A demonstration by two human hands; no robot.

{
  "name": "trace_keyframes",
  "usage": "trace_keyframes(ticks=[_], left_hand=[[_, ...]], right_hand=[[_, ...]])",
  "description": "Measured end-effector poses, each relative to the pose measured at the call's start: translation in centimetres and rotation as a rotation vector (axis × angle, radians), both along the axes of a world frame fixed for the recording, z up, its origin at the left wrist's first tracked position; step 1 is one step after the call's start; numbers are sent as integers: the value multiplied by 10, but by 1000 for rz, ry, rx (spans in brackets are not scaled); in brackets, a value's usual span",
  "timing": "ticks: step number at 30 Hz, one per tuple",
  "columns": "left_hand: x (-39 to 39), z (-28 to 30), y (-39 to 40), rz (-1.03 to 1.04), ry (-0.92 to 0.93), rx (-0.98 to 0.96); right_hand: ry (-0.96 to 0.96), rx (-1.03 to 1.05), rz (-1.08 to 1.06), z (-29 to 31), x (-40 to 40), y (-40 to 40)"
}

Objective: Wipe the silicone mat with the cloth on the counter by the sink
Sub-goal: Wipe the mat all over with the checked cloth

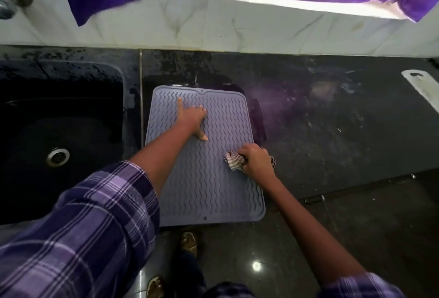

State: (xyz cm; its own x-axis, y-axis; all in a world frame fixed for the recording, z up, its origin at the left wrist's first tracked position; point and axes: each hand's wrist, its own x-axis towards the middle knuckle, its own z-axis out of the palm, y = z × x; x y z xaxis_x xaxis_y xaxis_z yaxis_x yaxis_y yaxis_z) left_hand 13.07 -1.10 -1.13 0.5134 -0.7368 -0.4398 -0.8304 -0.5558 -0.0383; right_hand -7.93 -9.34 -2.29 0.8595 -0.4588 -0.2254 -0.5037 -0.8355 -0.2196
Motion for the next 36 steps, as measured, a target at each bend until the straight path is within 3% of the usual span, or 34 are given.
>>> trace_keyframes(ticks=[8,14,19,21,23,28,31,34,36], left_hand=[[-64,-20,16,-72,63,-53],[-64,-16,16,-87,31,-29],[-68,-14,20,-65,72,-50],[-69,-11,19,-56,67,-41],[-69,-8,17,-43,57,-40],[-68,-7,18,-44,70,-33],[-69,-2,19,-64,73,-34],[-72,-1,20,-58,78,-34],[-72,-1,19,-58,75,-35]], right_hand=[[31,-86,39,8,-4,7],[117,-115,142,5,-75,41],[303,91,142,29,-80,34],[163,152,-11,35,-61,18],[-14,59,-83,31,-40,12],[0,-100,-20,-2,-68,35],[38,-54,44,0,-104,51],[206,118,66,20,-100,42],[155,187,-4,34,-80,24]])
